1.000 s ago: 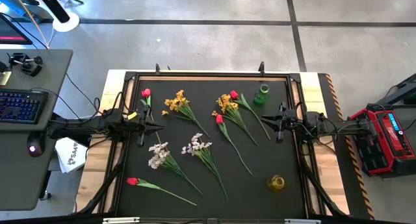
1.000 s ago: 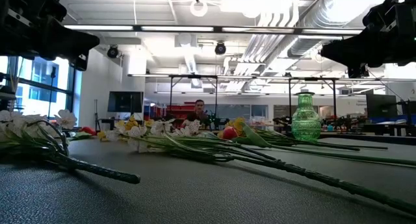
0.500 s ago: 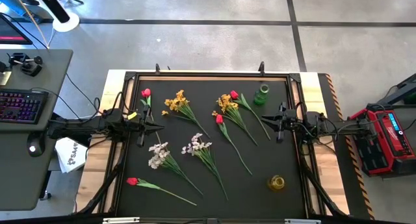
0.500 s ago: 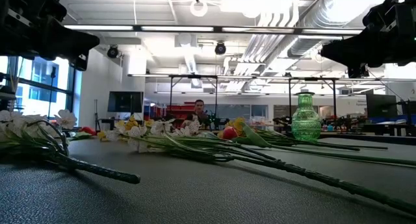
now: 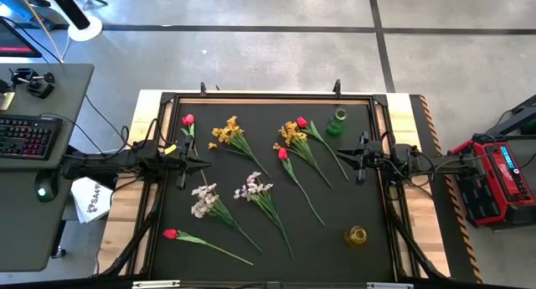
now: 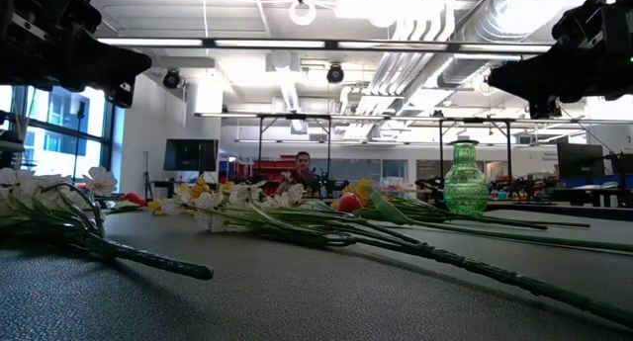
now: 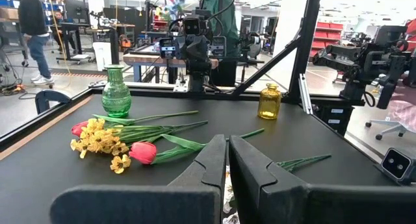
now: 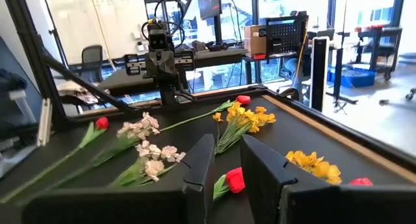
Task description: Sort flowers into vase by color
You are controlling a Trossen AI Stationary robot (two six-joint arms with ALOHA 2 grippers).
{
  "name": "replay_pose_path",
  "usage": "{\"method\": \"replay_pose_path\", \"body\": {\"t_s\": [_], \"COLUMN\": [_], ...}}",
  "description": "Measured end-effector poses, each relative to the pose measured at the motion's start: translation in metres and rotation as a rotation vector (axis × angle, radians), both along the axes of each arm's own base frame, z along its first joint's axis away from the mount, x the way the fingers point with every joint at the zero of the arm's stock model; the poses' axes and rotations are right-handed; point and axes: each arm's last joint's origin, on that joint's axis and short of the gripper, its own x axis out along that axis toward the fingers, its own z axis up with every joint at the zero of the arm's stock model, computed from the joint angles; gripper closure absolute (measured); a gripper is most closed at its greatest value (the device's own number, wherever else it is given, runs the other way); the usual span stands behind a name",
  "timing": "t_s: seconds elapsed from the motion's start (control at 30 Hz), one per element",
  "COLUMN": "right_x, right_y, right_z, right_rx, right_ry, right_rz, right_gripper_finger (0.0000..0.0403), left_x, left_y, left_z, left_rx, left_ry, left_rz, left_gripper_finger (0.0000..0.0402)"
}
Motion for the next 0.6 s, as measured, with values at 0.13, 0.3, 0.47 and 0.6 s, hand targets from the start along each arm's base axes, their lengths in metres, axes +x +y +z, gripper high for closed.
{"method": "replay_pose_path", "body": {"t_s": [0.13, 0.3, 0.47, 0.6], "right_x": [-0.0004, -0.0009, -0.0007, -0.0007], "right_y": [-0.0015, -0.0027, -0.0021, -0.0019], "right_z": [0.0024, 0.0040, 0.0040, 0.0041], "right_rx": [-0.096, -0.116, 0.123, 0.454], "right_ry": [-0.002, -0.011, -0.070, -0.147], "right_rz": [-0.056, -0.102, -0.068, -0.043], "right_gripper_finger": [0.0341, 0.0341, 0.0341, 0.0341], "left_x": [0.0000, 0.0000, 0.0000, 0.0000], "left_y": [0.0000, 0.0000, 0.0000, 0.0000], "left_z": [0.0000, -0.0001, -0.0001, 0.0005], "left_rx": [0.000, 0.000, 0.000, 0.000], "left_ry": [0.000, 0.000, 0.000, -0.005], "left_rz": [0.000, 0.000, 0.000, 0.000], "left_gripper_finger": [0.0395, 0.0395, 0.0395, 0.0395]}}
